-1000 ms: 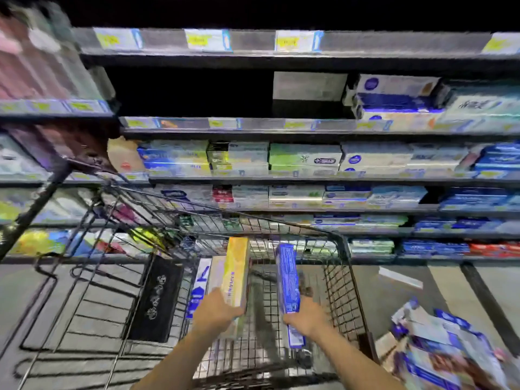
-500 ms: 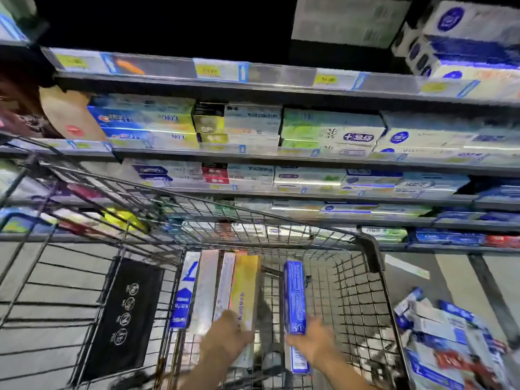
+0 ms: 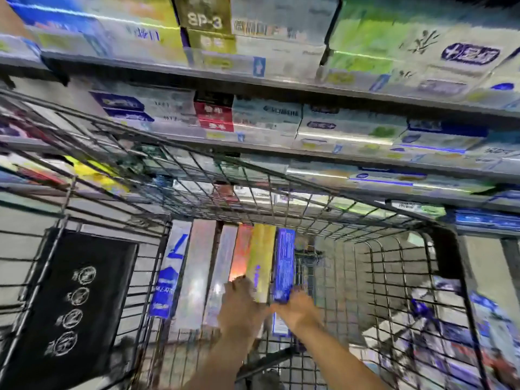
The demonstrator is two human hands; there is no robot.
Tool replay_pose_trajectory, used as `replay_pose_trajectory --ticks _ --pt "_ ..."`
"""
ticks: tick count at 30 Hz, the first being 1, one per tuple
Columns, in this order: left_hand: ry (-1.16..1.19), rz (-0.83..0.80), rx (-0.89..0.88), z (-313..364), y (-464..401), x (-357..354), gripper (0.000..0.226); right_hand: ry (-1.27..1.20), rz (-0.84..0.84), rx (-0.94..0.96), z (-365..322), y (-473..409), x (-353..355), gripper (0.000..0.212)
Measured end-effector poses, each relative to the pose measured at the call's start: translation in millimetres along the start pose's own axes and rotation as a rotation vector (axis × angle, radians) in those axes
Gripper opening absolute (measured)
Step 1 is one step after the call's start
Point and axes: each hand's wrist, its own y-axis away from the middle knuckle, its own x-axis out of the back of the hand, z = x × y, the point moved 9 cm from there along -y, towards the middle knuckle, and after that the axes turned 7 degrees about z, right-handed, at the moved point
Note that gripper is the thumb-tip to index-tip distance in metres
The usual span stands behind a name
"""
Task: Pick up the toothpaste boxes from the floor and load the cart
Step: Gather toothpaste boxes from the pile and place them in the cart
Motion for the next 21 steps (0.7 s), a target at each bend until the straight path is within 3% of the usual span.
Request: replay_pose_trajectory --ticks 2,8,12,14,17,21 --pt "-0.003 0.045 -0.016 -3.7 -3.0 -4.5 0.065 -0.016 0.016 -0.004 0.4 -6.5 -7.5 0.042" --pt "-0.143 0.166 -0.115 -2.7 -14.5 3.0 0.04 -0.037 0.061 0.033 4.1 -9.6 -12.6 0.05" --pt "-0.093 0.137 -0.169 -1.3 -14.2 13.2 0.025 -0.127 0.018 0.104 2.4 -0.5 2.8 0.033" --pt "-0.141 0.09 -0.22 1.0 -6.5 24.2 0.03 -0.073 0.026 0.145 -1.4 15.3 21.6 0.034" --pt "-0.292 0.062 -0.338 14.9 16.2 56.9 0.037 0.208 0.136 0.283 -10.8 47.5 65.2 0.046" --pt "-0.619 0.06 -0.536 49.0 57.8 114.7 0.067 0.357 0.248 0.392 -17.7 103.3 121.7 0.057"
